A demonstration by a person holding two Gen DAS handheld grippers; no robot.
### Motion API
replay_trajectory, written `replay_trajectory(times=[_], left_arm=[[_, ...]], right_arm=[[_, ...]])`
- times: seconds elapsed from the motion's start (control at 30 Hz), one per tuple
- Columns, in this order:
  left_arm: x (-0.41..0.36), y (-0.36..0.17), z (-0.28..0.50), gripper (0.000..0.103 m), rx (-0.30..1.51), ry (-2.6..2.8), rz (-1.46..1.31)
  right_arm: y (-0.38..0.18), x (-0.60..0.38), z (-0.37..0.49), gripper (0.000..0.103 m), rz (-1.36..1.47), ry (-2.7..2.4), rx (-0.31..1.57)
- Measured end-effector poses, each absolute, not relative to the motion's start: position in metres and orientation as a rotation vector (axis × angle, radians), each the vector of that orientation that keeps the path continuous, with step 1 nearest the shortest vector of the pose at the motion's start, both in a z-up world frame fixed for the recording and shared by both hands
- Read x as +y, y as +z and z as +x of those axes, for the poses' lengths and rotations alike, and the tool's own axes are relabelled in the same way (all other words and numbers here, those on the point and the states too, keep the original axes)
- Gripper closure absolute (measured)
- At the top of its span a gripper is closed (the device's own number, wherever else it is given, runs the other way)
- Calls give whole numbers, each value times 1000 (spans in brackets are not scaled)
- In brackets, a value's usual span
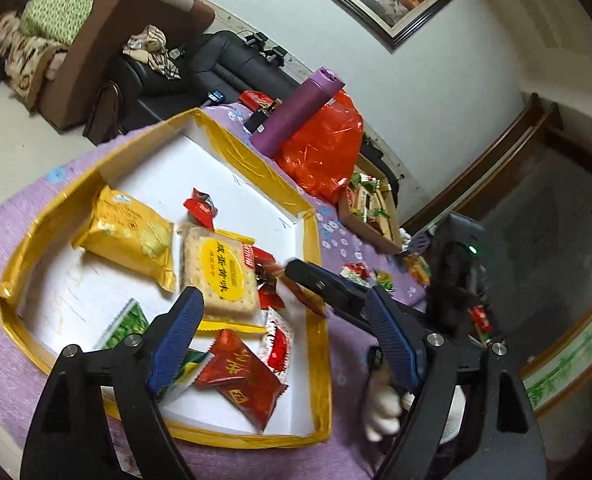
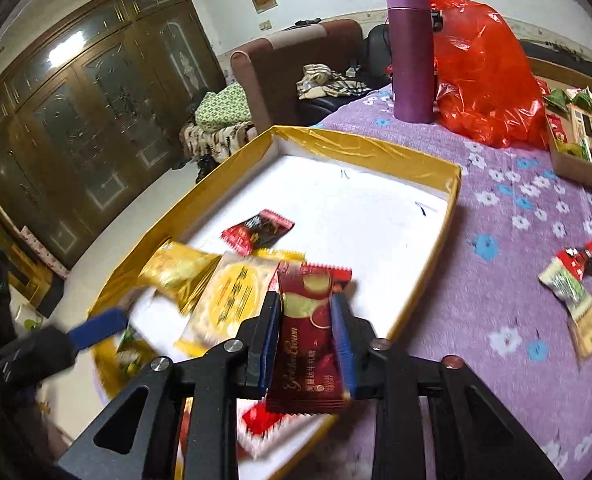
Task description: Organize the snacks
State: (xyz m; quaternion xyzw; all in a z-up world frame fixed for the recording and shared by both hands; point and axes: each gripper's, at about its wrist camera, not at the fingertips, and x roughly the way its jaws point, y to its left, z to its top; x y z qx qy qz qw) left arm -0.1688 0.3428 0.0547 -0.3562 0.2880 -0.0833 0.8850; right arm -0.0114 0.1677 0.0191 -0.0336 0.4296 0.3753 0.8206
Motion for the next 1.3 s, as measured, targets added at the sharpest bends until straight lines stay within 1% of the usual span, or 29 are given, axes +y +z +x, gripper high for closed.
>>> replay_trajectory(times=[0.1,0.2,0.27,0.43,0.47,0.63,0.73,0.93,1.0,1.03,1.07,1.17,1.3], left_arm=[[340,54,-168,19,591,-223,-776],[334,55,-165,19,600,-261,-793],[327,57,-162,19,618,-286,-783],[308,59,-158,19,657,-322,-747],[303,57,-156,19,671,-329,-742],[277,52,-147,19,729,-365,-709],[261,52,-144,19,751,-388,-694],[242,52,-142,19,790,-404,-663],[240,52,-142,19,796,-403,-655],[240,52,-142,19,798,-402,-653],[241,52,-141,19,799,-400,-653],[241,49,-138,19,807,-395,-659],[236,46,-133,19,824,-406,-656]], right_arm=[[18,166,-1,74,-28,794,936],[27,147,3,71,7,778,916],[33,126,7,66,35,755,901],[37,41,34,65,94,588,873],[36,19,43,63,121,541,879],[25,-52,75,63,236,394,908],[21,-52,87,63,216,397,910],[-4,10,102,63,36,450,953],[-15,25,105,66,-16,448,976],[-19,30,104,76,-29,459,987],[-20,33,102,79,-39,463,984],[-18,36,81,79,-39,517,1003],[-15,31,50,78,11,651,1093]])
